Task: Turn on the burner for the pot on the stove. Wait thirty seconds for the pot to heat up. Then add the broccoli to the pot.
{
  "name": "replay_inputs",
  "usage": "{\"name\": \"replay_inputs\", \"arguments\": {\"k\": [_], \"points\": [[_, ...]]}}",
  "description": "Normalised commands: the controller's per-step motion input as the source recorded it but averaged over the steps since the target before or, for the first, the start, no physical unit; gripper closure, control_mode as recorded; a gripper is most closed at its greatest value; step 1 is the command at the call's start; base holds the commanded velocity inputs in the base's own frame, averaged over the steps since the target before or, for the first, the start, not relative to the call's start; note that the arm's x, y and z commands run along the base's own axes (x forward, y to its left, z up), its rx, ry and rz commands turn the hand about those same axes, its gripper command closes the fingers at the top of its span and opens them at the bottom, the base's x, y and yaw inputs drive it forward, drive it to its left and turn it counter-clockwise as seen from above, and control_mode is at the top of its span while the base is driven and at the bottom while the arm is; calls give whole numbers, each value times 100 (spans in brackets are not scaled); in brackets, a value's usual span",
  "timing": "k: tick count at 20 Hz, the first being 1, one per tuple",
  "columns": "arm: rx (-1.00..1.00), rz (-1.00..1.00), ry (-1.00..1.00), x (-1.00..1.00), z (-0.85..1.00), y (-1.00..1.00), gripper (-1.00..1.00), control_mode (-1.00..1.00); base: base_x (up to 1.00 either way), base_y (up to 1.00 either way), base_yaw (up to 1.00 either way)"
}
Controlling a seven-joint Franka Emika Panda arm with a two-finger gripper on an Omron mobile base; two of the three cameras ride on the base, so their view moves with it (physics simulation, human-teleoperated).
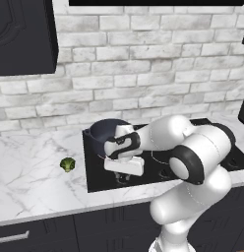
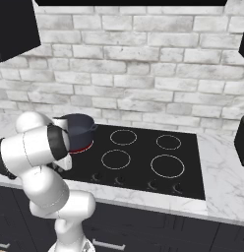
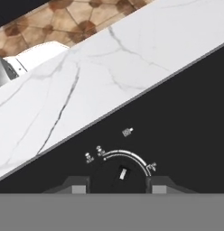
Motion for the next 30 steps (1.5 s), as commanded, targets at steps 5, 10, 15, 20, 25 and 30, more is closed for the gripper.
{"name": "replay_inputs", "arguments": {"k": [5, 10, 15, 20, 25, 30], "points": [[0, 0, -4, -3, 0, 0, 100, -100, 0, 0, 0], [0, 0, -3, -2, 3, 0, 100, -100, 0, 0, 0], [0, 0, -6, -2, 10, 0, 100, -100, 0, 0, 0], [0, 0, -7, 0, 13, 0, 100, -100, 0, 0, 0], [0, -1, -3, 0, 11, 0, 100, -100, 0, 0, 0], [0, 0, -4, -1, 6, -1, 100, -100, 0, 0, 0]]}}
